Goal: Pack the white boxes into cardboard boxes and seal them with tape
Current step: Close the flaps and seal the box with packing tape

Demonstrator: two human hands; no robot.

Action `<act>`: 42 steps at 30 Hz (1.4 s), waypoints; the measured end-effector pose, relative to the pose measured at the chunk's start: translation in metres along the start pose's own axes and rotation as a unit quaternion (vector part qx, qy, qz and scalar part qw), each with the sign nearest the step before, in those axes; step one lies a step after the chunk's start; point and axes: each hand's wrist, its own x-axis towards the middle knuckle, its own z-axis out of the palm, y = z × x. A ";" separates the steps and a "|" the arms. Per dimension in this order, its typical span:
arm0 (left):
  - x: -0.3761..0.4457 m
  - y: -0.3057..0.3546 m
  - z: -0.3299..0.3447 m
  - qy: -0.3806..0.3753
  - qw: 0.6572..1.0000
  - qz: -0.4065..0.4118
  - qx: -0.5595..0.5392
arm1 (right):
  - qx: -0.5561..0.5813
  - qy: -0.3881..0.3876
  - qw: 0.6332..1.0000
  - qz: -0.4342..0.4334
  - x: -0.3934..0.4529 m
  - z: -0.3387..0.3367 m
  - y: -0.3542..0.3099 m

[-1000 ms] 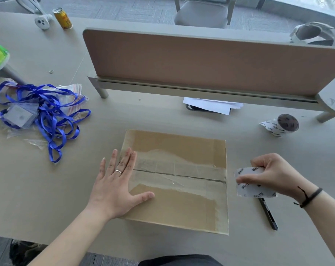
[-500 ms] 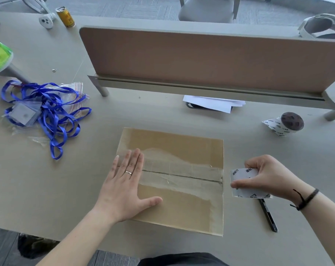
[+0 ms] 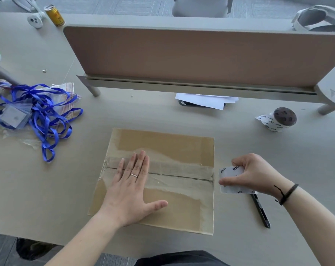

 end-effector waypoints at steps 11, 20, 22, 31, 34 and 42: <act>0.017 0.062 -0.009 -0.033 0.994 0.097 -0.034 | -0.010 0.009 1.000 -0.016 0.003 0.003 0.007; 0.038 0.113 -0.015 -0.058 0.983 0.168 -0.040 | 0.003 0.018 1.000 -0.022 0.003 0.007 0.011; 0.042 0.126 -0.018 -0.066 0.982 0.175 -0.035 | 0.010 0.019 1.000 -0.024 0.003 0.007 0.011; 0.046 0.134 -0.021 -0.092 0.982 0.167 -0.013 | 0.042 0.012 0.999 -0.020 0.003 0.007 0.015; 0.046 0.134 -0.022 -0.088 0.983 0.157 -0.035 | 0.063 -0.011 0.998 -0.023 0.001 0.004 0.016; 0.045 0.112 -0.022 -0.065 0.988 0.120 -0.076 | 0.151 0.025 0.988 -0.006 -0.013 -0.008 0.018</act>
